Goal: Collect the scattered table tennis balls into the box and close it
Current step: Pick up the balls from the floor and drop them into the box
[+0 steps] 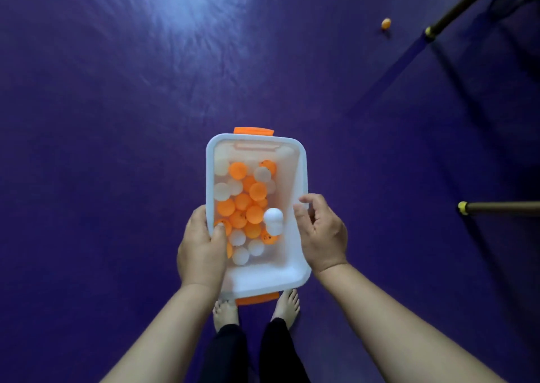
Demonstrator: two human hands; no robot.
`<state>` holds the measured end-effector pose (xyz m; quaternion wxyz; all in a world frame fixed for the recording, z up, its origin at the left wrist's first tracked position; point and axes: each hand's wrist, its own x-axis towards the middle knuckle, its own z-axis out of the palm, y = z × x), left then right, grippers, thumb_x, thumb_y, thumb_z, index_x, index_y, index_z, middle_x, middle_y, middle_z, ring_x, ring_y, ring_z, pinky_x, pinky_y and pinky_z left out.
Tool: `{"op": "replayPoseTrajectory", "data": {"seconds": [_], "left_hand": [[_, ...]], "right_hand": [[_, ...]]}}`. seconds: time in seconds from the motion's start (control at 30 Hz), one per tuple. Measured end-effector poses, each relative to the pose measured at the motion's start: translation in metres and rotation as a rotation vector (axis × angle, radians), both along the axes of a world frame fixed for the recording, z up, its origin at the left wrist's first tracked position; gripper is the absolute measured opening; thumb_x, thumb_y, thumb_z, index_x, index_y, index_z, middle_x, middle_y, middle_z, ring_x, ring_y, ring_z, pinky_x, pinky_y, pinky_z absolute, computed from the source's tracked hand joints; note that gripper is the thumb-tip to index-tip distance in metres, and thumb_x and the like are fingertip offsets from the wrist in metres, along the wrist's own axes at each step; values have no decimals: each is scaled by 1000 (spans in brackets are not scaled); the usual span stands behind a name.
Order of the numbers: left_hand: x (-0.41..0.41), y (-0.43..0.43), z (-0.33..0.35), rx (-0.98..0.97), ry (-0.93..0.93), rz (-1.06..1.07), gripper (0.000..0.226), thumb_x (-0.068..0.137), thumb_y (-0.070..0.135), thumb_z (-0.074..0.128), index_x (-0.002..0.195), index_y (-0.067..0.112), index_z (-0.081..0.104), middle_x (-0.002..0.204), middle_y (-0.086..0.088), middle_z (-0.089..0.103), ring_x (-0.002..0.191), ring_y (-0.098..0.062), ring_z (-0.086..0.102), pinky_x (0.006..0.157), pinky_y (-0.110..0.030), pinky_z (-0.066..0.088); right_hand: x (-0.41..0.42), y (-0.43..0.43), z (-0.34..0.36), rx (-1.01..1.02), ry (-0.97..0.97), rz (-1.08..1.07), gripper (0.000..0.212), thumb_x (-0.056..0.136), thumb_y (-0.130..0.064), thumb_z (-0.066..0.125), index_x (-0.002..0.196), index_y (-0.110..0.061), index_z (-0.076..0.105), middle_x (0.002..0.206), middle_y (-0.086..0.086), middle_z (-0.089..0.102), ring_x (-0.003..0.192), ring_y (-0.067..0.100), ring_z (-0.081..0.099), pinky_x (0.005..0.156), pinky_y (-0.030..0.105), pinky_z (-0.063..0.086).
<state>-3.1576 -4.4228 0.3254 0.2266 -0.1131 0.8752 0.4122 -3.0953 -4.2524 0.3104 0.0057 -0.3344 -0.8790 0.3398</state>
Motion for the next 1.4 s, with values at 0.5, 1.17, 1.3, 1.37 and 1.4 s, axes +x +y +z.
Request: {"op": "replayPoseTrajectory", "data": {"seconds": [0.5,1.17,1.3,1.37,1.4], "left_hand": [[-60,51,199,71,124,-161,9,91,26,47,98,25,53,92,5,59,80,-20,57,65,-37,48],[-252,265,248,62,106,-101,6,93,26,47,92,25,53,83,6,60,74,-14,57,56,-30,41],[-311,297,247,66,111,-85,5,93,26,47,93,26,53,84,7,61,75,-13,56,55,-30,40],[-346,315,244,69,108,-91,5,92,26,48,93,27,53,85,6,61,75,-13,57,55,-30,40],[-365,324,242,68,106,-95,5,92,26,48,92,28,52,85,6,61,75,-13,57,56,-31,41]], "right_hand": [[-38,60,225,41,-47,-297,26,93,-27,51,118,-21,51,69,-6,51,69,18,53,55,30,38],[-220,309,283,-48,-200,-230,14,90,-18,47,88,-24,59,82,-8,64,76,15,59,61,29,49],[-287,340,278,-62,-193,-193,14,91,-18,47,85,-24,58,79,-7,63,71,14,58,53,25,44],[-322,357,276,-65,-180,-200,14,91,-17,47,84,-23,58,78,-6,63,71,13,58,52,24,43],[-340,366,274,-72,-177,-209,14,91,-17,47,84,-23,58,78,-6,63,71,13,58,51,24,43]]}}
